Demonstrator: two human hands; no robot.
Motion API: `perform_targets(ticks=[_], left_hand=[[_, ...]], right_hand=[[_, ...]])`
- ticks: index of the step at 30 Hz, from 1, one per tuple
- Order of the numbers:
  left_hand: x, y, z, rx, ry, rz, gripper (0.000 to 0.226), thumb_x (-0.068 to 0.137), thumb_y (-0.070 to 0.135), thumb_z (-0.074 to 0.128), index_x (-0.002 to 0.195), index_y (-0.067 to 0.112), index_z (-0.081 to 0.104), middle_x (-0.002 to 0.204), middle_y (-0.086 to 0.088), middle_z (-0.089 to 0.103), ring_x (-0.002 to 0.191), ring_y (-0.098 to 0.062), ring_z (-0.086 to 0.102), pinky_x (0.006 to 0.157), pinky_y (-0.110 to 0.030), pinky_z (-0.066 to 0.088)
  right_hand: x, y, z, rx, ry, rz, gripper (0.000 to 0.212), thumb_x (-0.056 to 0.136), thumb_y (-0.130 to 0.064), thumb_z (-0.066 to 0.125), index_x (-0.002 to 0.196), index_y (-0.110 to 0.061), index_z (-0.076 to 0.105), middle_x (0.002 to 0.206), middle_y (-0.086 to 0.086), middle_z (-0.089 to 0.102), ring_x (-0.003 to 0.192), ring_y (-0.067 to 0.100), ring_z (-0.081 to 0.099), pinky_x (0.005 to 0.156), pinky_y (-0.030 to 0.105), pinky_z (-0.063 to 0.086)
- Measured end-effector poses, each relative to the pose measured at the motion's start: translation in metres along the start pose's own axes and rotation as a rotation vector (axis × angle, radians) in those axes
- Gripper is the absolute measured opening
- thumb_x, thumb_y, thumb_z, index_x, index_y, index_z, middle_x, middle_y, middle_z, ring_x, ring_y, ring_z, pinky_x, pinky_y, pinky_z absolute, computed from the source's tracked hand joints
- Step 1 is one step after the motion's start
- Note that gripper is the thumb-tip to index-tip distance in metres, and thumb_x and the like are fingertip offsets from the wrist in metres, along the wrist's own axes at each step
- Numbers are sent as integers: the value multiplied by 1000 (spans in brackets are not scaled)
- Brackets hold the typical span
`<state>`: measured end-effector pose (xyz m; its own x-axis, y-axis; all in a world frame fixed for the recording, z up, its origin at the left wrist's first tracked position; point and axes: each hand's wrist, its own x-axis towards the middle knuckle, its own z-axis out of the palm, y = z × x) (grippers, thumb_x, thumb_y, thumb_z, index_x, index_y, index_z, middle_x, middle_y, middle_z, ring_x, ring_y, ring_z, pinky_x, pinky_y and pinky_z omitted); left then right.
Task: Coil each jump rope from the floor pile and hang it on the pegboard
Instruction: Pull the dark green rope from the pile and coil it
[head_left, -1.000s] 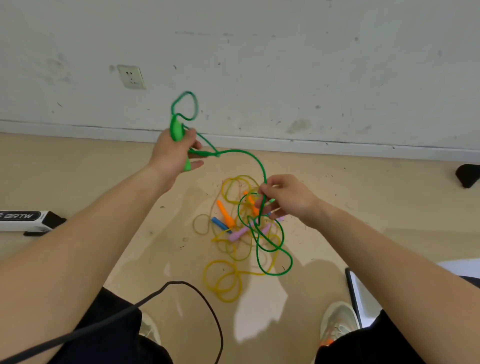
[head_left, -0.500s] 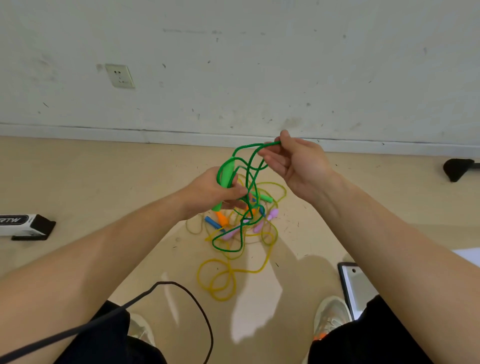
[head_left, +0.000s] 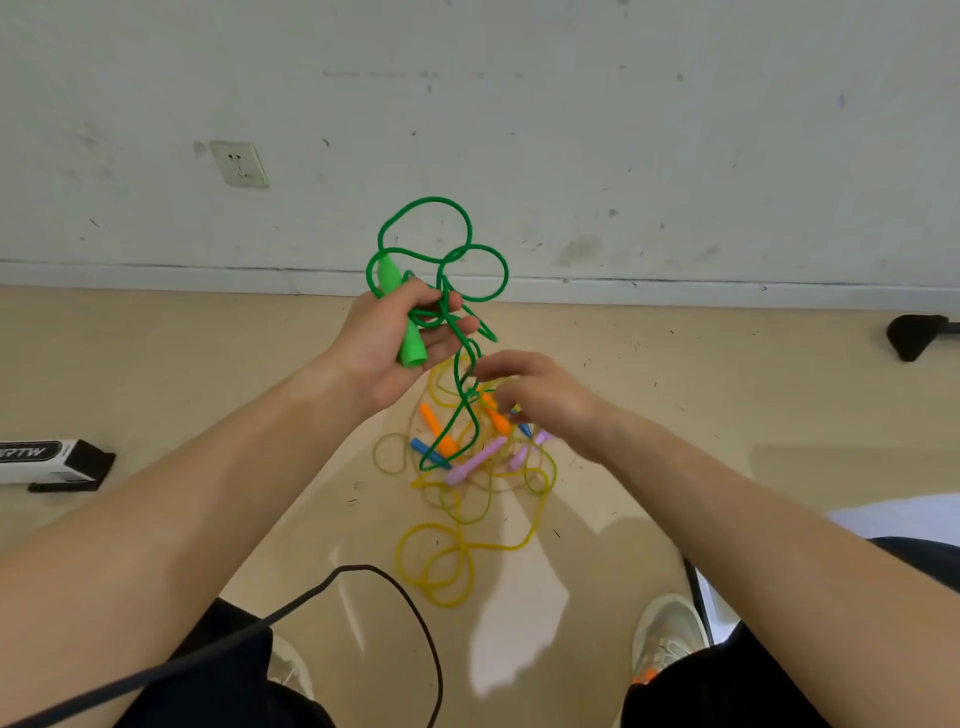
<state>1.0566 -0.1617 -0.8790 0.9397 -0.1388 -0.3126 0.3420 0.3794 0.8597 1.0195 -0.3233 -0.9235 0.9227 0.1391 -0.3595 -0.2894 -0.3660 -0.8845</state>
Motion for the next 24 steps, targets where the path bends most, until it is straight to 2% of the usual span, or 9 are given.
perform_targets(ticks=[2, 4, 6, 9, 11, 14, 18, 20, 24], left_hand=[[0, 4, 0, -109, -9, -27, 17, 98, 6, 50, 84, 7, 58, 73, -5, 68, 69, -23, 73, 59, -27, 58], [1, 6, 0, -138, -18, -47, 15, 98, 7, 50, 86, 7, 58, 75, -5, 69, 69, -21, 73, 55, -24, 56], [1, 7, 0, -143, -15, -55, 14, 98, 7, 50, 86, 8, 58, 75, -4, 69, 69, -21, 74, 54, -24, 56], [5, 9, -5, -149, 43, -16, 8, 98, 6, 50, 93, 6, 56, 73, -4, 69, 73, -24, 75, 60, -29, 58], [11, 16, -14, -183, 112, 9, 6, 99, 6, 49, 97, 6, 55, 72, -3, 67, 72, -22, 75, 60, -28, 58], [20, 27, -30, -216, 207, 66, 6, 98, 5, 48, 99, 6, 54, 75, -4, 66, 72, -22, 75, 60, -29, 59], [29, 28, -52, -112, 373, 156, 10, 97, 1, 49, 90, 5, 55, 81, -8, 65, 74, -25, 75, 63, -33, 60], [36, 25, -65, 96, 453, 217, 7, 96, 0, 51, 92, 5, 54, 84, -9, 66, 68, -23, 74, 65, -34, 61], [39, 16, -69, 447, 357, 250, 20, 94, -3, 55, 86, 15, 50, 90, -10, 65, 65, -20, 71, 67, -34, 61]], right_hand=[[-2, 5, 12, -50, -97, -85, 40, 86, -4, 60, 118, -26, 66, 123, -9, 60, 109, 2, 55, 91, 21, 44], [-2, 5, 17, -108, -104, -204, 20, 93, -12, 62, 109, -21, 67, 107, -18, 59, 98, -14, 51, 88, 12, 40], [2, 5, 18, -202, -53, -292, 7, 96, -20, 62, 95, -16, 67, 91, -16, 59, 83, -7, 53, 83, 18, 43], [13, 16, 13, -400, -18, -268, 20, 94, -25, 60, 77, -18, 53, 77, -4, 57, 66, 11, 50, 66, 31, 42], [19, 28, 7, -658, -6, -187, 23, 89, -24, 59, 71, -18, 45, 74, 2, 56, 70, 22, 56, 63, 38, 44], [24, 47, -5, -917, -44, -35, 25, 88, -25, 56, 66, -21, 44, 70, -2, 54, 72, 22, 55, 57, 32, 41], [29, 51, -20, -825, 46, -1, 16, 89, -26, 64, 75, -18, 63, 78, 2, 64, 79, 24, 59, 65, 31, 45], [30, 44, -28, -659, 136, -63, 16, 88, -27, 71, 83, -12, 72, 84, 7, 70, 80, 21, 61, 70, 31, 47], [27, 22, -35, -353, 174, -152, 19, 84, -25, 78, 84, -7, 75, 72, 11, 66, 65, 12, 54, 62, 26, 42]])
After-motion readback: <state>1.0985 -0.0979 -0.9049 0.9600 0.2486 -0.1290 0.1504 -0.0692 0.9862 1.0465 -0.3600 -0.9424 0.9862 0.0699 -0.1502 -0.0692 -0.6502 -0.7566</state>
